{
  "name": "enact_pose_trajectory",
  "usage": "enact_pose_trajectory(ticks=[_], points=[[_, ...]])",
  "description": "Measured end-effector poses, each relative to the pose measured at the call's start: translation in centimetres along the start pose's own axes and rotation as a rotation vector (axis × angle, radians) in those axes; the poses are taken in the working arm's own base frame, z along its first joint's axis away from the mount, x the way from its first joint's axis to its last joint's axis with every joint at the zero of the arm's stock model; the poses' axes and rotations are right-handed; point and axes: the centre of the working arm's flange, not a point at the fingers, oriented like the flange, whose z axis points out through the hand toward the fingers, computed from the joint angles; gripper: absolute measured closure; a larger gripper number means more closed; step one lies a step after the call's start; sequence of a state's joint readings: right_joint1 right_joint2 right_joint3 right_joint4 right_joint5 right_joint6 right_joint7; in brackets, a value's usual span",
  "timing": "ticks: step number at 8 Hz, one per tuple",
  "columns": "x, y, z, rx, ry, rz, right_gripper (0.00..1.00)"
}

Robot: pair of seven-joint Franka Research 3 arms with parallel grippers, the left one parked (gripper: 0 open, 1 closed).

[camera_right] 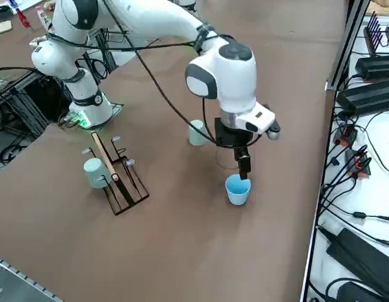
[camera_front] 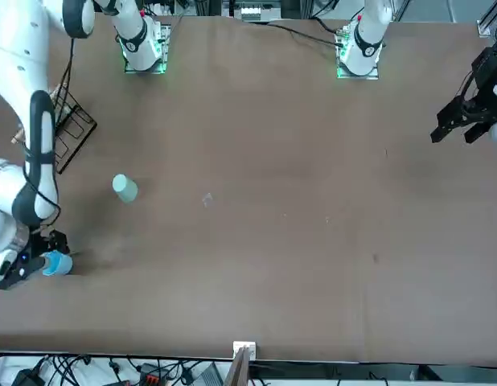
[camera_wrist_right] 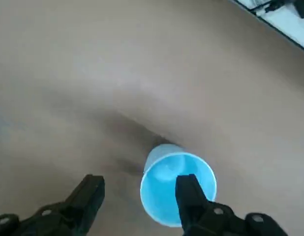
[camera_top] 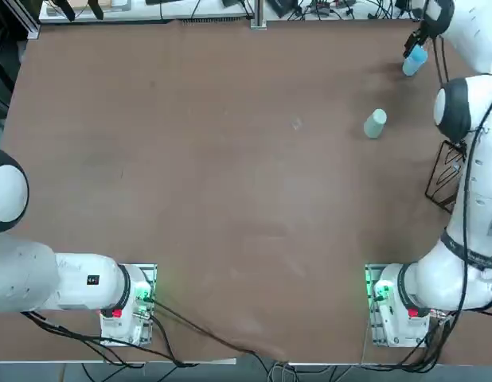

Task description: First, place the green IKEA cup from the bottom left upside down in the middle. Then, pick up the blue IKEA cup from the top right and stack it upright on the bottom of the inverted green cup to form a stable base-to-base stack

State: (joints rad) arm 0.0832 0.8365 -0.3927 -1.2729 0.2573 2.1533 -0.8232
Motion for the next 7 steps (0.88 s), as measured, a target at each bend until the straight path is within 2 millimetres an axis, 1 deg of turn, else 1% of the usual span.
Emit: enact_pose_trajectory(ticks=[2, 3, 4, 5, 6, 7], points=[[-0.1, 0.0, 1.9, 0.007, -0.021, -0.009, 0.17], [-0.5, 0.3, 2.4, 0.009, -0.028, -0.004, 0.19], [-1.1, 0.8, 2.8, 0.013, -0.035, -0.002, 0.25], [-1.6, 1.1, 3.2, 0.017, -0.041, -0.009, 0.48], [-1.6, 1.1, 3.5, 0.021, -0.043, -0.05, 0.69], [-1.3, 0.7, 3.5, 0.024, -0.041, -0.09, 0.8]])
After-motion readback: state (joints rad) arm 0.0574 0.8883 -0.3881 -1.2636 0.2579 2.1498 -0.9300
